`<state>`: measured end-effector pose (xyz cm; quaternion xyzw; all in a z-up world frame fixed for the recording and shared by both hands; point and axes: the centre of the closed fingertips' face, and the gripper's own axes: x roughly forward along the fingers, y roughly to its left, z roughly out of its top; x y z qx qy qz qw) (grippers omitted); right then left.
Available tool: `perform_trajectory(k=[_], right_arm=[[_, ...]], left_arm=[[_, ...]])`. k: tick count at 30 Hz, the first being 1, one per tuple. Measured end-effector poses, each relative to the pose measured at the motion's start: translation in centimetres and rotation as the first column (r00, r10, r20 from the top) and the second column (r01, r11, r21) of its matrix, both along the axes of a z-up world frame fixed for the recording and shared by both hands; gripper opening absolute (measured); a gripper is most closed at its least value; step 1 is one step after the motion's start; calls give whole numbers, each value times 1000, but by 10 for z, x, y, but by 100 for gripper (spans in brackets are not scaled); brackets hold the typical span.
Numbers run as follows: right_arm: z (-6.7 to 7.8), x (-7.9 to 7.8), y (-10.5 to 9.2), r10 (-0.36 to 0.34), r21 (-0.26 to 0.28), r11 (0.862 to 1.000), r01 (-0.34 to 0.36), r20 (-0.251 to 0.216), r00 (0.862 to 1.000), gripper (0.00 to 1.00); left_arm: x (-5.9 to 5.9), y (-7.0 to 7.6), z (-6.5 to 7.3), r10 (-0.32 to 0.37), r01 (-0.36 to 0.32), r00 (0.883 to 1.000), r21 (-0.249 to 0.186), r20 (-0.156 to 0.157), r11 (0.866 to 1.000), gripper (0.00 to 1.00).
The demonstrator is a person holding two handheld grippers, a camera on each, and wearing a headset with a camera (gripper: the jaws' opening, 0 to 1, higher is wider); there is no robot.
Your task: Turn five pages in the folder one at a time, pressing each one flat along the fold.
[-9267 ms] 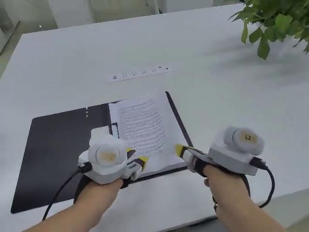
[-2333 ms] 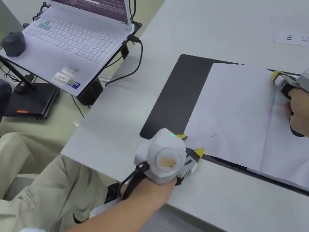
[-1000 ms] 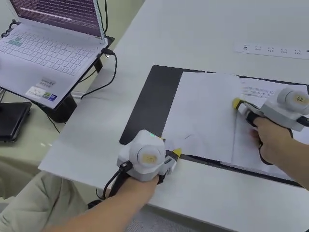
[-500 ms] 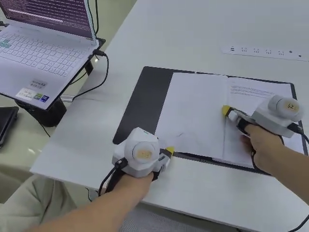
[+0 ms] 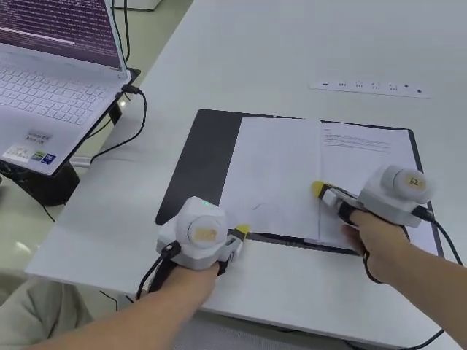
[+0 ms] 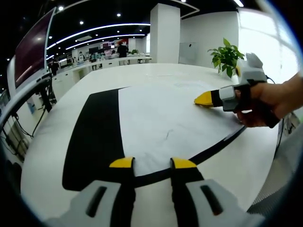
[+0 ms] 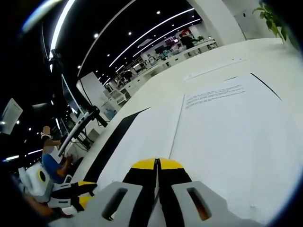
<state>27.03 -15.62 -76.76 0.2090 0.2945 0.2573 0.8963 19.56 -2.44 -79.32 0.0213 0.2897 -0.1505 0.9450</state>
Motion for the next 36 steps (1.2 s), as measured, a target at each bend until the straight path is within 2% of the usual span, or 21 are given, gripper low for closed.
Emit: perform_trajectory(k=[5, 8, 11, 21, 27, 29, 33, 36], right_arm=[[-4, -19, -1, 14, -6, 1000, -14, -18, 1000, 0], [-7, -21, -3, 25, -6, 1000, -25, -22, 999, 0], [-7, -32, -3, 45, -17, 999, -45, -21, 999, 0], [-12, -69, -5, 67, 19, 998, -66, -68, 995, 0], [-13, -89, -5, 67, 55, 997, -60, -126, 990, 0], [-13, -94, -4, 50, 91, 995, -35, -165, 985, 0], [-14, -105, -2, 37, 128, 992, -8, -229, 973, 0], [-9, -110, -2, 9, 161, 986, 35, -261, 965, 0]], left_arm=[[-1, 0, 2, -3, 3, 1000, 2, 3, 1000, 28], [-2, -1, 3, -3, 3, 1000, 2, 4, 1000, 28], [-2, -1, 3, -4, 4, 1000, 3, 4, 1000, 28], [-5, -1, 6, -5, 5, 1000, 3, 6, 1000, 28], [-6, 0, 6, -4, 4, 1000, 1, 6, 1000, 28], [-7, 0, 6, -3, 3, 1000, 0, 7, 1000, 28], [-8, 0, 7, -4, 4, 1000, 1, 6, 1000, 28], [-8, 1, 6, -5, 4, 1000, 3, 3, 1000, 28]])
